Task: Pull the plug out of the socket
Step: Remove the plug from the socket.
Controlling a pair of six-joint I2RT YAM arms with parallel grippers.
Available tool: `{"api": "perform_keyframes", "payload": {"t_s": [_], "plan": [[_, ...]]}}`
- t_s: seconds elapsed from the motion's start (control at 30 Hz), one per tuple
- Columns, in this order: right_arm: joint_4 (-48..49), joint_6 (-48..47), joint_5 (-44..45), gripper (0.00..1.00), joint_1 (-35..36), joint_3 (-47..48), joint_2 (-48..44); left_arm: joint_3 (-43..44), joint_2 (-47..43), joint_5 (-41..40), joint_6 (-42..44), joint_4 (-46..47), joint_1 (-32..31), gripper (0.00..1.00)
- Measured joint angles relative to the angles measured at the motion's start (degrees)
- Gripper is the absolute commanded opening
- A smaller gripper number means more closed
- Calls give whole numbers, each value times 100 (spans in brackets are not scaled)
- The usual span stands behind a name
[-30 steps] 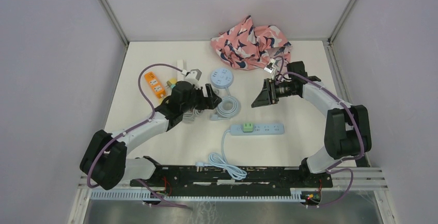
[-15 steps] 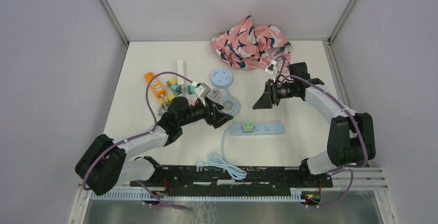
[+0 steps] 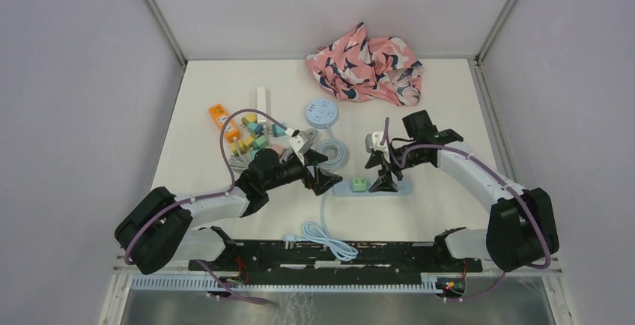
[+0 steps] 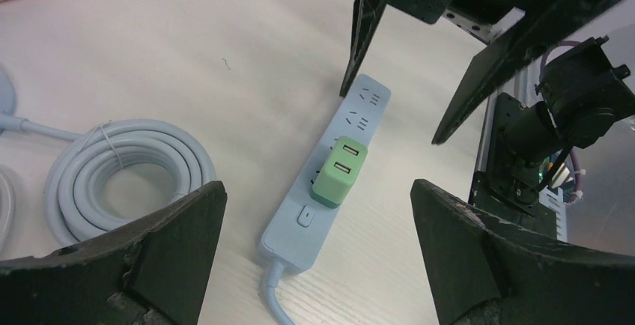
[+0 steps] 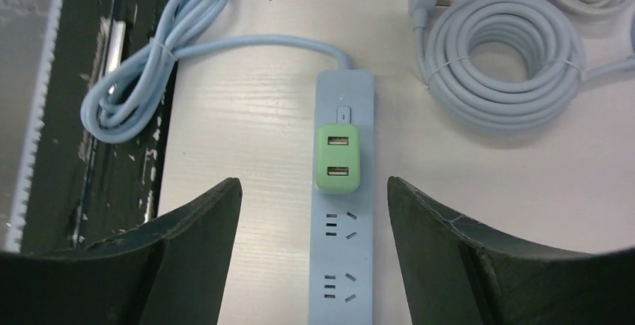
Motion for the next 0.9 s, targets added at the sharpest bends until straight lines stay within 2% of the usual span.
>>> {"api": "perform_keyframes", "payload": {"t_s": [0.13,0.23,0.3,0.47,0.67,0.77,0.9], "plan": [[310,-227,669,75,575,-208,-9,-28,0,-70,46,85,0,99],[522,-223,1062,69,881,-295,2,-140,0,-125,170,177,0,99],[632,-210,1261,64,1012,-299,50,-240,0,-129,275,212,0,100],[868,-72,1687,59,1233,-299,306,-557,61,-92,468,492,0,100],[1016,94,2065,47,1399,-297,529,-800,321,72,658,1010,-2,94],[1058,133,2203,35,1508,-289,662,-807,540,173,861,1252,-76,92],[1088,201,2365,9,1576,-223,739,-782,887,186,1239,1331,-393,91]]}}
